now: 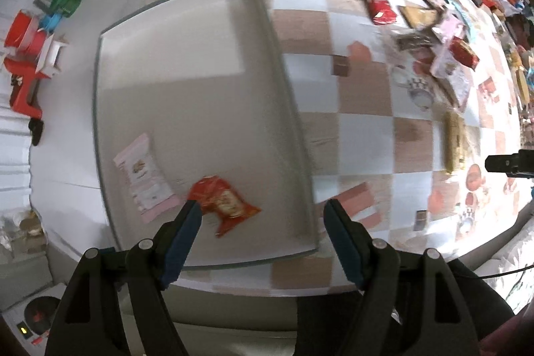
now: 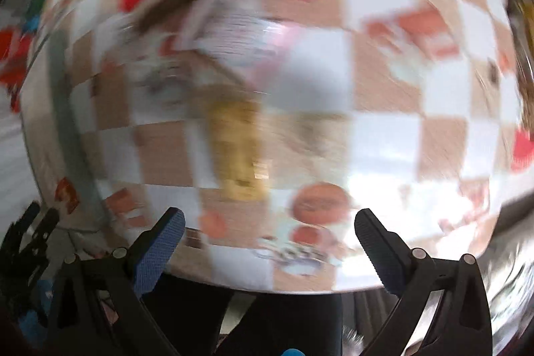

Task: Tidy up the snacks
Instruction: 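Move both open tools back over the snack packets on the table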

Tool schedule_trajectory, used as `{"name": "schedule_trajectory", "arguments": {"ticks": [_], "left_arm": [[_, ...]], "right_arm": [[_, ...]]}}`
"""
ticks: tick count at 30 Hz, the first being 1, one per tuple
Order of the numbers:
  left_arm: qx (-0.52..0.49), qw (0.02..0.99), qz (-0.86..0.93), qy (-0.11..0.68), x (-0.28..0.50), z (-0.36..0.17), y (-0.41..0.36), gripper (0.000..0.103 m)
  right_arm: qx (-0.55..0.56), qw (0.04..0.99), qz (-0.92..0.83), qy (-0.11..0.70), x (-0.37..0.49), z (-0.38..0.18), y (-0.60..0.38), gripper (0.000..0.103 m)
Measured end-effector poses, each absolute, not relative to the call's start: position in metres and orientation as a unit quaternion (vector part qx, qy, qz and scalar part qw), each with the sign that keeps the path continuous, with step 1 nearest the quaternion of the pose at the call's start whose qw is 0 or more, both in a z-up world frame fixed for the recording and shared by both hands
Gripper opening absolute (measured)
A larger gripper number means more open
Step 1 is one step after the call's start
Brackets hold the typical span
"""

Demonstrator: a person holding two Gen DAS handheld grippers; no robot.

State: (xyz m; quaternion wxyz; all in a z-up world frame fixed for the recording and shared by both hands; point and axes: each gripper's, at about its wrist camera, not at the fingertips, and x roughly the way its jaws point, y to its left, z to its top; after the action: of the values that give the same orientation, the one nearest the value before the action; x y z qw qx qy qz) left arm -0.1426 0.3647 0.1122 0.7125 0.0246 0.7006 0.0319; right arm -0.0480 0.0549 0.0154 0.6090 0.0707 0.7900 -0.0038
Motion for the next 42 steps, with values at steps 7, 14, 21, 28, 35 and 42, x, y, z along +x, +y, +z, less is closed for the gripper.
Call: {"name": "schedule_trajectory", "arguments": {"ticks": [7, 14, 21, 28, 35, 42], "left_arm": [[0.046, 0.710, 0.013, 0.702, -0.139, 0.121, 0.307, 0.079], [0.062, 0.705, 0.000, 0.706, -0.135, 0.113, 0.316, 0.079], [0.071, 0.705, -0.004, 0.705, -0.125, 0.113, 0.311, 0.079], [0.042, 0.703, -0.007, 0.710, -0.106, 0.115, 0.306, 0.079], [0.018, 0.708, -0.013, 0.706, -0.079, 0.115, 0.297, 0.079], [-0.010, 0.698, -0.011, 0.716, -0.041, 0.100, 0.288, 0.079]], "right_arm": [[0.104, 0.597, -0.027, 0.795, -0.061, 0.008, 0.020, 0.102], [0.118, 0.588, -0.024, 0.800, -0.062, 0.012, -0.011, 0.102], [0.125, 0.582, -0.024, 0.803, -0.062, 0.013, -0.031, 0.102], [0.128, 0.580, -0.027, 0.804, -0.059, 0.012, -0.039, 0.102], [0.122, 0.580, -0.029, 0.805, -0.052, 0.009, -0.042, 0.102], [0.116, 0.580, -0.023, 0.806, -0.056, 0.009, -0.040, 0.102]]}}
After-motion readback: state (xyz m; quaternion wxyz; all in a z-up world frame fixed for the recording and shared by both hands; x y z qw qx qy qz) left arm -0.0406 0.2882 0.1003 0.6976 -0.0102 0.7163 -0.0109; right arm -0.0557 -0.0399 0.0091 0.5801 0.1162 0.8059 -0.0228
